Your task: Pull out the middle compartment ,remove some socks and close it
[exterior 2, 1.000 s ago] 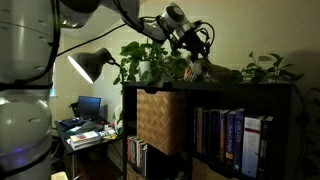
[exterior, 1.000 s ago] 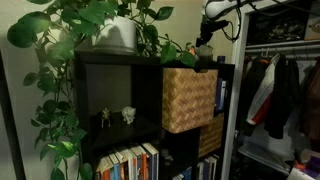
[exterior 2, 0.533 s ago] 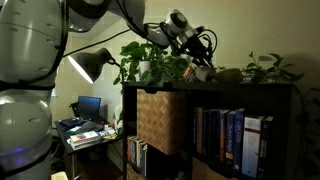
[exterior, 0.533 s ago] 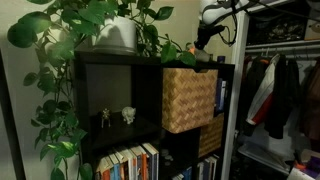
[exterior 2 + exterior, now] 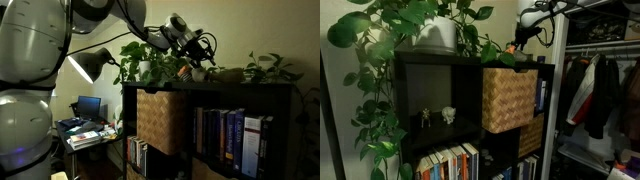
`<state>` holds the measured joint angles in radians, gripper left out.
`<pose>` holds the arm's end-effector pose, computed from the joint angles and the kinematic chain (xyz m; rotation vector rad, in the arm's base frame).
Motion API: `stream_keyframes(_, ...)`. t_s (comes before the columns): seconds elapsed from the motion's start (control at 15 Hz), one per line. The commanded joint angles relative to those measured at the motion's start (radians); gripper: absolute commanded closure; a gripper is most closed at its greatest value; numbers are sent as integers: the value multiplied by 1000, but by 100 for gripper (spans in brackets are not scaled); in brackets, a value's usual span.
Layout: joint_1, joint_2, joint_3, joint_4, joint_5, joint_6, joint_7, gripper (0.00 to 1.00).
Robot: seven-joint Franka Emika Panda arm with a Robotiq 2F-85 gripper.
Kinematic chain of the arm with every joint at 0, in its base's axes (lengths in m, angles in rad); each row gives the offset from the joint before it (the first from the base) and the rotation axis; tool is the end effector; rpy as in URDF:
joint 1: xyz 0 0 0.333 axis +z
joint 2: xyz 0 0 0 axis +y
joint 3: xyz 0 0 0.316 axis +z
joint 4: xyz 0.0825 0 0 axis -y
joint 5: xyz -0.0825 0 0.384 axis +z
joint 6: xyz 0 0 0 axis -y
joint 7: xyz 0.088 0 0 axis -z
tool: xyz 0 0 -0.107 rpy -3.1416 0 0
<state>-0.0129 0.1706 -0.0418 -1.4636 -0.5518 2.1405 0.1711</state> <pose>0.6506 -0.0554 0.6441 2.5469 -0.0531 0.6969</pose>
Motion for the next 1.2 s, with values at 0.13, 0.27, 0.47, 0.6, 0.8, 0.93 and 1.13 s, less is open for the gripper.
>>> stream_keyframes(0.13,38,-40,-5,10,-42,-15,30,0)
stream_keyframes(0.27,45,-52,-2,8,-111,1,74,0)
stream_keyframes(0.47,52,-71,9,10,-119,-27,85,0)
stream_keyframes(0.6,53,-91,21,4,-90,-41,68,0)
stream_keyframes(0.8,53,-125,45,-4,-27,-86,25,0)
stream_keyframes(0.93,54,-152,62,-8,54,-137,-28,0)
stream_keyframes(1.13,60,-193,79,-15,149,-223,-80,0)
